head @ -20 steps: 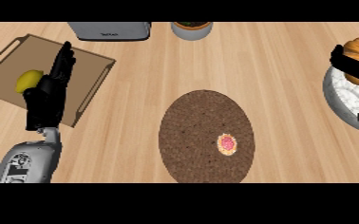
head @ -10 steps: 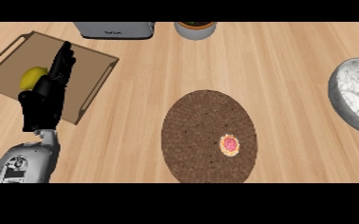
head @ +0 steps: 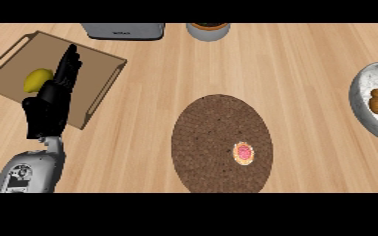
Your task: Pick the croissant from the placemat and place it in the bowl
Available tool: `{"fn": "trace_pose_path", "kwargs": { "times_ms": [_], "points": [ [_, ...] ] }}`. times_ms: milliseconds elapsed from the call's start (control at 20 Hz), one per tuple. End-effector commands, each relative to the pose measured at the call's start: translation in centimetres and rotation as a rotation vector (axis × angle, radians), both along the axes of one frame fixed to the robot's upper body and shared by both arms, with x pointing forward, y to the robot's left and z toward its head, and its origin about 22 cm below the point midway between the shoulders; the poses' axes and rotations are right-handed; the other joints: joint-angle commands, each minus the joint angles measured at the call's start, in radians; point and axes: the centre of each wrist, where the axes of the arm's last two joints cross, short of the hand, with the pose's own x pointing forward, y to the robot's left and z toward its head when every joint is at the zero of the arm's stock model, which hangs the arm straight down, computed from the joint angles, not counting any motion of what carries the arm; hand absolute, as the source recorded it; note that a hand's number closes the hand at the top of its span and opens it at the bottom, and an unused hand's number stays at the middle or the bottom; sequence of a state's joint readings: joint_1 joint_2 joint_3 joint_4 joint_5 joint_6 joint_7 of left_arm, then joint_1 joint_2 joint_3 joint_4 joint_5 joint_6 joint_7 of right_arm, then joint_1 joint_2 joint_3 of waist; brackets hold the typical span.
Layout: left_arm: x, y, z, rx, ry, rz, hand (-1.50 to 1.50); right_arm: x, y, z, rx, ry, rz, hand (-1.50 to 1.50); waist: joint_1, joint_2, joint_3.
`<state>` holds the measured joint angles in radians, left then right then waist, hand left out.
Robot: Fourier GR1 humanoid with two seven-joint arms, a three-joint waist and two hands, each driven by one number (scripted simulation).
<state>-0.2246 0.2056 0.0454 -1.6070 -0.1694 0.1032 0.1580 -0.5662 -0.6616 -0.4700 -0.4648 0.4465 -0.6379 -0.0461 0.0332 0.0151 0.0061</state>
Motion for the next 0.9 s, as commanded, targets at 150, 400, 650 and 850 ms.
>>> {"fn": "trace_pose_path", "kwargs": {
  "times_ms": [150, 400, 650, 850],
  "points": [
    [0.7, -0.2, -0.4, -0.003, -0.002, 0.018, 0.0, -1.2, -1.0, -1.2, 0.052, -0.19, 0.091, -1.5, -0.005, 0.002, 0.001],
    [-0.2, -1.4, -0.3, 0.003, 0.004, 0.005, 0.0, -3.3, -4.0, 0.1, 0.081, -0.291, 0.062, -1.5, -0.012, -0.006, -0.002],
    [-0.3, 1.1, -0.8, 0.002, 0.023, 0.03, 0.0, -6.2, -5.4, -1.3, 0.16, -0.36, 0.071, -1.5, -0.028, -0.012, -0.005],
    [-0.1, 0.8, 0.2, 0.002, 0.008, 0.037, 0.0, -9.9, -7.3, -1.5, 0.179, -0.419, 0.124, -1.5, -0.037, -0.015, -0.005]
  ]
}}
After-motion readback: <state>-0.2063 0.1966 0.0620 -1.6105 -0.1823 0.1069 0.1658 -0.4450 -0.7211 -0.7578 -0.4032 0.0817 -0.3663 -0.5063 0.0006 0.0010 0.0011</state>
